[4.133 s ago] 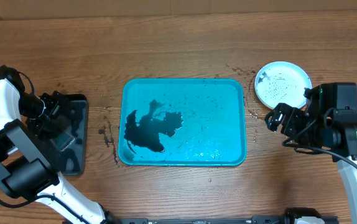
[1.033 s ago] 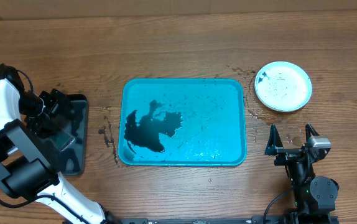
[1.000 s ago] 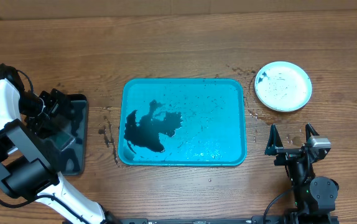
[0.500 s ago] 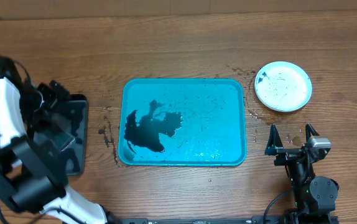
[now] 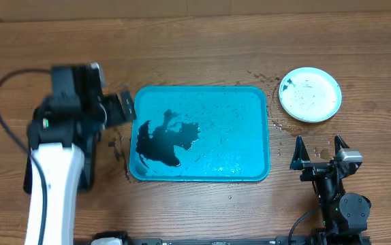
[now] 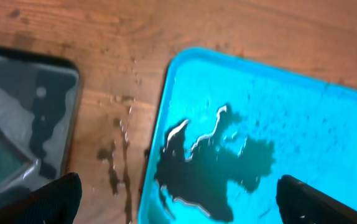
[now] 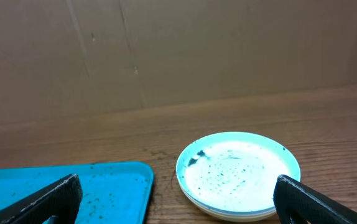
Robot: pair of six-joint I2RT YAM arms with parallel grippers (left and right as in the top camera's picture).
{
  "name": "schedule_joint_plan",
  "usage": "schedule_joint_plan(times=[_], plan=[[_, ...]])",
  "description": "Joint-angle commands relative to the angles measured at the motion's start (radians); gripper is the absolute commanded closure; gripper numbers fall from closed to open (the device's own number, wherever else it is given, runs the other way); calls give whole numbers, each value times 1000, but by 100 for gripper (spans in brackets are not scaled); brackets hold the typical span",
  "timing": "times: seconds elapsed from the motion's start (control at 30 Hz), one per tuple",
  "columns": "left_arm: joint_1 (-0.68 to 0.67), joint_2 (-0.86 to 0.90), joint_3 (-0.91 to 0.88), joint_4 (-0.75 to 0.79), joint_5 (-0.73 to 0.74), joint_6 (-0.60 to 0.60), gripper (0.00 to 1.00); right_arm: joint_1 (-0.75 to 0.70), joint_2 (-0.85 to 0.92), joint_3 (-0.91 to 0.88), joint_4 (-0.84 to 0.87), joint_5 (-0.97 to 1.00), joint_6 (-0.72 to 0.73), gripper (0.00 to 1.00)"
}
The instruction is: Clean dirty plates on tray and stack at the side
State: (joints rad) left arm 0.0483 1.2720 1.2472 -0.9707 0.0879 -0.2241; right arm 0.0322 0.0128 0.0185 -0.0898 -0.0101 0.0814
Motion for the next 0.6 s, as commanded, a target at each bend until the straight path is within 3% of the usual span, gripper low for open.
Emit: schedule_joint_plan(times=[0.0, 0.37, 0.57], plan=[[-3, -165, -110, 7, -62, 29, 0, -6, -10, -10, 6, 9, -4, 0], [-2, -605, -371, 21, -116, 52, 0, -6, -10, -10, 6, 9, -4, 0], [-2, -699, -565, 219, -88, 71, 1, -6, -10, -10, 6, 9, -4, 0]])
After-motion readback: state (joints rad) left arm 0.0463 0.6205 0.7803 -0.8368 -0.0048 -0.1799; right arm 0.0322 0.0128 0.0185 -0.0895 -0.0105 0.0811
